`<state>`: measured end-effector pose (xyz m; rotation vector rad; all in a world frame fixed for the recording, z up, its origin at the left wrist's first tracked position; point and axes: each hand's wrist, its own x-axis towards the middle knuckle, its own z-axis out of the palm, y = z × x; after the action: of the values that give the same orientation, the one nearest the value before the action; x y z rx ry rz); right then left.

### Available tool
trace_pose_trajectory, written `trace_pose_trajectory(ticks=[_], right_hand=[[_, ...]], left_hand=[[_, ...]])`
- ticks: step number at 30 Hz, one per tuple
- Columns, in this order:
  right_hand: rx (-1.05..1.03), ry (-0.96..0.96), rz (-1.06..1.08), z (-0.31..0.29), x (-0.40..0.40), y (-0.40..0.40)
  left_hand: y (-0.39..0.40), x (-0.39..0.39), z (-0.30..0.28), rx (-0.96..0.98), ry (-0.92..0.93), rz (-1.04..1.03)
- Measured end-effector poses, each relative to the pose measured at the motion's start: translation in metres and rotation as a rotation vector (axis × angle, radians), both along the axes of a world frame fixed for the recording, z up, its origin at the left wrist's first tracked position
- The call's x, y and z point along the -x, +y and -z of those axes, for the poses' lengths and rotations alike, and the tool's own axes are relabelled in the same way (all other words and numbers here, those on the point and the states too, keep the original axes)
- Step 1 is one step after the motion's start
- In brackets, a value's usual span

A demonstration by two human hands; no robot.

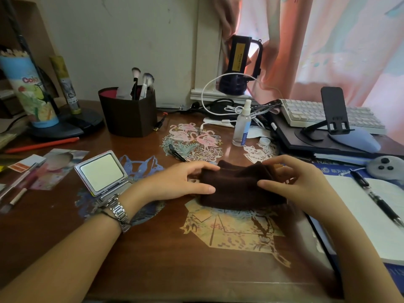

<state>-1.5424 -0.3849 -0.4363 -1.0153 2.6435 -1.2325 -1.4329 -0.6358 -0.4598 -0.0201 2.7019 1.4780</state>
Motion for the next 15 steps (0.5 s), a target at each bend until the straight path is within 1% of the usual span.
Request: trace_pose_trajectory(ticks=[2,5,7,10,15], right_hand=[[0.015,0.003,-0.05,0.0,-0.001,-0.002],[0.025,0.019,-0.053,0.001,-0.002,-0.004],[0.038,0.023,-0.037,0.003,-0.003,-0.005],[0.075,0.037,-0.034,0.004,-0.003,-0.006],[0.217,0.044,-0.061,-0.001,-0.008,-0.005]], left_hand=[[0.003,0.003,0.0,0.018,0.011,-0.01],[0.007,0.004,-0.001,0.043,0.049,-0.043],[0.008,0.002,-0.003,0.008,0.079,-0.062],[0.011,-0.003,-0.008,-0.095,0.14,-0.099],[0.012,-0.013,-0.019,-0.149,0.298,-0.185]])
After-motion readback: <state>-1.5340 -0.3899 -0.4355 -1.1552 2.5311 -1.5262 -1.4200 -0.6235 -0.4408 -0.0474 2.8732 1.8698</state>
